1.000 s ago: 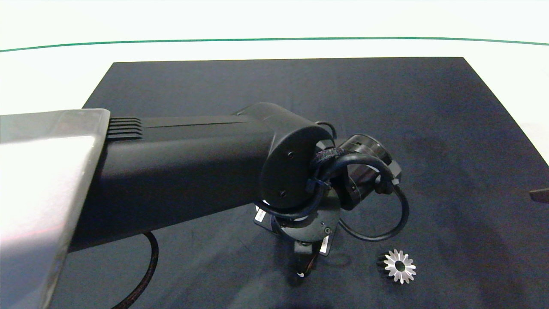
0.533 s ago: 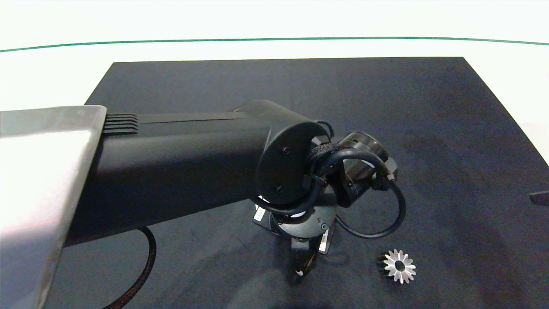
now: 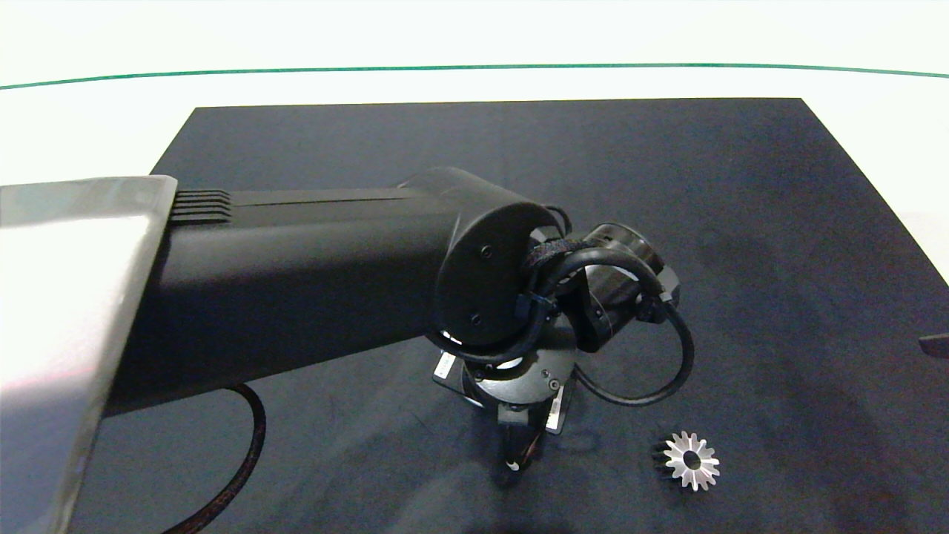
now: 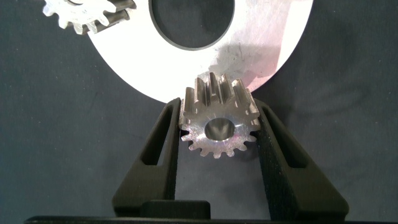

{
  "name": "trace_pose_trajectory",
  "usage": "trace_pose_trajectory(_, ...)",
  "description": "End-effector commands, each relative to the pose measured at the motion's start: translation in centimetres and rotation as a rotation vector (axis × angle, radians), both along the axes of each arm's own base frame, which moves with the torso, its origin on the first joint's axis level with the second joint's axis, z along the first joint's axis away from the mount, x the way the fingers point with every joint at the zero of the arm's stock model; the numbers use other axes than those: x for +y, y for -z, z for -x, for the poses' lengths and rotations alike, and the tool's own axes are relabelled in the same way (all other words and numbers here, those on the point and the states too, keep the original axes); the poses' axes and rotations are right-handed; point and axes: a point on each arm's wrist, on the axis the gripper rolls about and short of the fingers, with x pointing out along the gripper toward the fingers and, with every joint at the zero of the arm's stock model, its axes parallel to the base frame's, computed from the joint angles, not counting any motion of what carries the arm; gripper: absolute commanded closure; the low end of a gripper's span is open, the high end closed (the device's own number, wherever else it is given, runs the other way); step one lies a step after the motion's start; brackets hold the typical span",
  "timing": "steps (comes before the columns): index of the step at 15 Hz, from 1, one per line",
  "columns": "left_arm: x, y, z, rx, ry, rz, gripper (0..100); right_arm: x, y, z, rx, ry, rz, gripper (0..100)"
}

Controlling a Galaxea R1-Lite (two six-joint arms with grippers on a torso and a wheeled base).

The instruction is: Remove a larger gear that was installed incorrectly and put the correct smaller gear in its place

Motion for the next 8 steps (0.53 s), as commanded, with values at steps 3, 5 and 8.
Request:
trace_pose_trajectory(3, 0.44, -0.22, -0.29, -0.003, -0.019, 0.002, 87, 0.02, 0.09, -0.01, 0.008, -0.003, 0.001, 0)
trace_pose_trajectory(5, 0.48, -0.27, -0.27, -0.004, -0.023, 0.004, 87, 0.02, 0.13, -0.01, 0.009, -0.003, 0.001, 0)
trace_pose_trajectory(8, 0.49, -0.26, -0.26, -0.003, -0.025, 0.003, 87, 0.02, 0.17, 0.01, 0.009, -0.003, 0.001, 0)
